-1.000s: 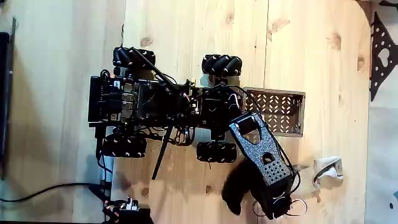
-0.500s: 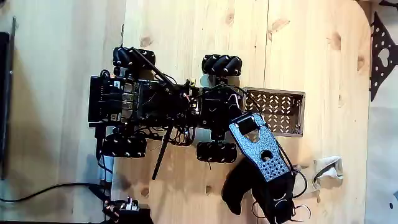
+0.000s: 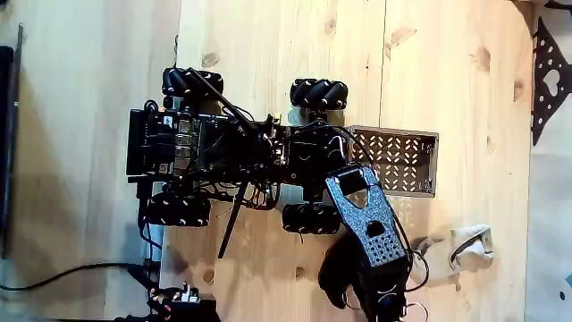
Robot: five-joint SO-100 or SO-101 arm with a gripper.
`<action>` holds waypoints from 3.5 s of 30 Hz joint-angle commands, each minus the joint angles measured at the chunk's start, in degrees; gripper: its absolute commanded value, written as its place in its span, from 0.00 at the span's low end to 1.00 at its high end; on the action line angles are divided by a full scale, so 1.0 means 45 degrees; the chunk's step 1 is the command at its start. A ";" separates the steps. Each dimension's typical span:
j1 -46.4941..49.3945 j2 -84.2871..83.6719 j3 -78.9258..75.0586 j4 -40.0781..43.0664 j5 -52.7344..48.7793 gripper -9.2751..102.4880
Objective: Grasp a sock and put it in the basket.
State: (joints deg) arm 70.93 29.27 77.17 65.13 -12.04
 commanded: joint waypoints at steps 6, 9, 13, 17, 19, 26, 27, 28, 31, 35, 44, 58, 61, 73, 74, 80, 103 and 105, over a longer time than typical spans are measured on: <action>0.0098 -0.1191 -0.0117 -0.1387 0.0039 0.82; 0.0039 -0.1328 -0.0117 -0.1699 0.0059 0.84; 0.0020 -0.1328 -0.0254 -0.2109 0.0039 0.85; 0.0020 -0.0898 -0.0254 -0.2148 0.0332 0.85; 0.0039 -0.0703 -0.0273 -0.1621 0.0137 0.84; 0.0020 -0.0215 -0.0273 -0.1914 -0.0488 0.43; 0.0000 -0.0156 -0.0293 -0.1953 -0.0449 0.39; 0.0000 -0.0137 -0.0293 -0.2031 -0.0449 0.35; 0.0020 -0.0137 -0.0293 -0.2207 -0.0566 0.27; 0.0020 -0.0176 -0.0293 -0.2500 -0.0625 0.09; 0.0195 -0.0020 -0.0293 -0.2246 -0.0957 0.09; 0.0039 0.5605 -0.0039 0.2813 -0.0859 0.08; 0.0059 0.6973 -0.0039 0.3926 -0.0781 0.08; -0.0391 1.0820 -0.0020 0.5898 0.0098 0.08; -0.0488 1.1094 -0.0020 0.5996 0.0254 0.08; -0.0898 1.1465 0.0254 0.5898 0.0313 0.08; -0.1992 0.5977 0.0215 0.1738 0.0098 0.62; -0.1953 0.5723 0.0215 0.1738 -0.0117 0.64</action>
State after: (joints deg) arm 61.96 55.11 78.49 72.25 -11.87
